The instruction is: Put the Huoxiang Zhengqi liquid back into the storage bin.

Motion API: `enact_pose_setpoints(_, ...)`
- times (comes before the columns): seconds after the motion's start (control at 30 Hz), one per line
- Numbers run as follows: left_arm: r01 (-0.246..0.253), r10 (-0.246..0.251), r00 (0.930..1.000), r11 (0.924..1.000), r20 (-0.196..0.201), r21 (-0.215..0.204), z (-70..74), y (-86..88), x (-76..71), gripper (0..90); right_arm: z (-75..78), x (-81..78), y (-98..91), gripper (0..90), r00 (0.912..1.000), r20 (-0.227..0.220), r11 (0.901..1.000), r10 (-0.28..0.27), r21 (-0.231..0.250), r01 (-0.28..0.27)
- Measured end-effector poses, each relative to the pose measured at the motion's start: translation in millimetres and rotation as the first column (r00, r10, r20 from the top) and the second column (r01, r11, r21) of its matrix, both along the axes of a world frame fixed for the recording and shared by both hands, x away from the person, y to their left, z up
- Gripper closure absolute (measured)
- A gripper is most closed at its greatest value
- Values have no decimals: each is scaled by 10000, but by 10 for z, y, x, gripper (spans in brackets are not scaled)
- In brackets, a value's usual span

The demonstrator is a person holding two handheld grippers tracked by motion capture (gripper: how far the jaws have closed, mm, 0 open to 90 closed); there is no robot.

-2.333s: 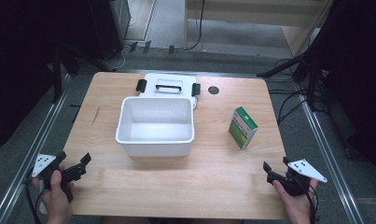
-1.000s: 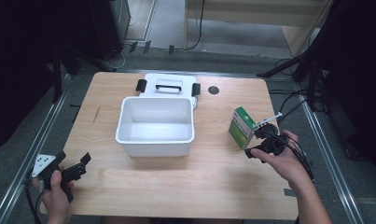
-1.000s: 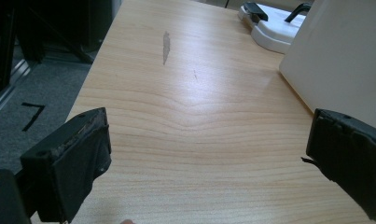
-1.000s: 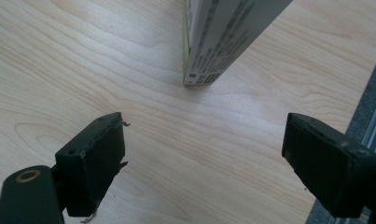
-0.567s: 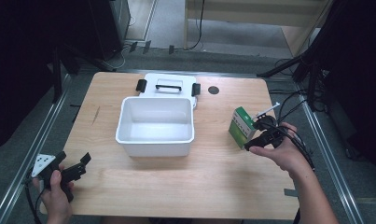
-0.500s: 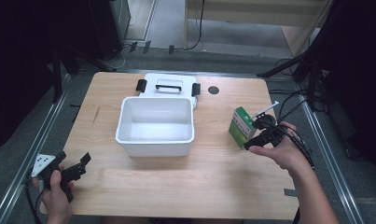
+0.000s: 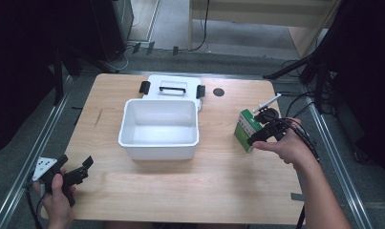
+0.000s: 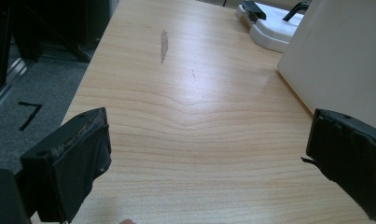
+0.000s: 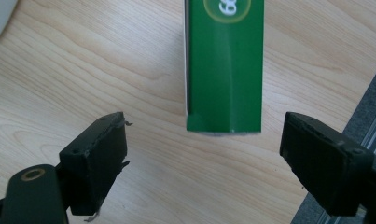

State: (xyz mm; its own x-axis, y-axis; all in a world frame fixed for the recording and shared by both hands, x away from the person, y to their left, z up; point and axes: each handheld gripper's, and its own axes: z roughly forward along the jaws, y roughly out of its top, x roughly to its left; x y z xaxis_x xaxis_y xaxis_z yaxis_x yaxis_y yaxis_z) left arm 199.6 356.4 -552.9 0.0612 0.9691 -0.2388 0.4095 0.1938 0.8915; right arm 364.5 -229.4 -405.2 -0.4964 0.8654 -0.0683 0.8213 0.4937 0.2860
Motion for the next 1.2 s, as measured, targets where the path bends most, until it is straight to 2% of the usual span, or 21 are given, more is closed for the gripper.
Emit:
enact_pose_setpoints(0.07, 20, -20, 10000, 9999, -2, 113, 1, -7, -2, 4, 26, 60, 30, 170, 10000, -58, 10000, -38, 22, 38)
enact_pose_setpoints(0.33, 33, -32, 10000, 9999, -54, 131, 2, -12, 4, 4, 50, 222, 63, 247, 9989, -214, 9992, -410, -13, 410)
enact_pose_setpoints(0.5, 70, -69, 10000, 9999, -50, 102, 1, -8, 5, 5, 68, 353, 97, 330, 9986, -400, 9984, -358, 415, 375)
enact_pose_setpoints(0.7, 62, -61, 10000, 9999, -72, 89, 1, -6, 5, 4, 32, 453, 172, 402, 9968, -671, 9980, -429, 425, 458)
enact_pose_setpoints(0.83, 61, -61, 10000, 10000, -74, 77, 1, -5, 5, 4, 23, 509, 183, 448, 9946, -846, 9962, -608, 566, 657)
enact_pose_setpoints(1.07, 33, -32, 10000, 10000, -72, 88, 2, -7, 4, 5, -4, 545, 186, 547, 9905, -1241, 9969, -587, 455, 648)
enact_pose_setpoints(1.2, 41, -40, 10000, 10000, -82, 77, 2, -5, 4, 4, 6, 541, 190, 635, 9930, -1102, 9986, -424, 257, 455)
